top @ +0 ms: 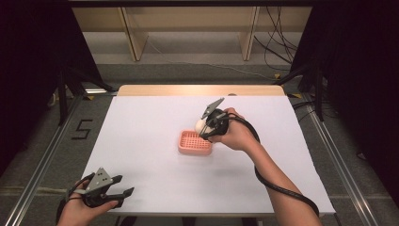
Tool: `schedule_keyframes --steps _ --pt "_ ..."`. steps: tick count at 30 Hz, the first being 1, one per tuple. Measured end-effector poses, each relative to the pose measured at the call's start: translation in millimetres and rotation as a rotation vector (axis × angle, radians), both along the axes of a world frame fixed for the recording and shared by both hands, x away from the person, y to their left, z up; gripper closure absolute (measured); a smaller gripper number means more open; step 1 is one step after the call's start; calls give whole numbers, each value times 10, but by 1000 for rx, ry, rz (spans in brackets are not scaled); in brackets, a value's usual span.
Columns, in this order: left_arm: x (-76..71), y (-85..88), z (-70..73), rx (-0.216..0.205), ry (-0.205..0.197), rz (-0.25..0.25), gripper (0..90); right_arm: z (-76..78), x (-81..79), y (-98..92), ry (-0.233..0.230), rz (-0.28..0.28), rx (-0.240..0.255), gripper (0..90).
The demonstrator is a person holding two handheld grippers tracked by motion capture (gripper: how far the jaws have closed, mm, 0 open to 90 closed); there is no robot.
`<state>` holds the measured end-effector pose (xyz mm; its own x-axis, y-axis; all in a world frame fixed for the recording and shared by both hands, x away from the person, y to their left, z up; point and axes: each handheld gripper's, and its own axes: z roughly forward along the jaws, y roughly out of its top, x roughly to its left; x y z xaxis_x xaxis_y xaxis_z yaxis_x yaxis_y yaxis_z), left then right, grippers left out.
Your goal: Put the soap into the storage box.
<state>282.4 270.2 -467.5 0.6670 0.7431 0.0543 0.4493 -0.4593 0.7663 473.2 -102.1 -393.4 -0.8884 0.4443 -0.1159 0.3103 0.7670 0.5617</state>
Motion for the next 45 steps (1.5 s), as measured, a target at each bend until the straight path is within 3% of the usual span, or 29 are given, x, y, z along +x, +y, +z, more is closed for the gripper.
schedule_keyframes --steps 3,5,11,12,13,20,26,27,28,37,42,45 --pt "0 1 -1 -2 -1 0 368 -5 11 25 4 4 -3 506" --pt "-8 -20 -11 -33 3 16 368 -17 12 41 4 8 -7 506" --pt "-7 -19 -11 -30 1 18 368 -51 23 93 13 14 -12 506" --pt "-4 -4 -3 -10 1 5 368 -55 25 99 12 13 -13 506" --pt "-8 -20 -12 -33 -1 17 368 -66 32 111 9 18 -12 506" --pt "-5 1 8 -6 10 4 368 -116 62 173 12 25 -21 506" --pt "-8 -12 0 -24 10 9 368 -172 78 223 16 31 -22 506" --pt "-8 -10 2 -18 7 11 368 -177 83 228 17 36 -27 506" --pt "-4 6 21 13 11 0 369 -187 89 234 17 41 -29 506" --pt "-2 4 13 0 0 1 369 -268 117 295 29 49 -47 505" --pt "13 16 21 16 -14 -10 369 -317 127 304 28 51 -53 505" --pt "-2 2 14 -1 2 1 368 -352 113 307 38 39 -65 505"
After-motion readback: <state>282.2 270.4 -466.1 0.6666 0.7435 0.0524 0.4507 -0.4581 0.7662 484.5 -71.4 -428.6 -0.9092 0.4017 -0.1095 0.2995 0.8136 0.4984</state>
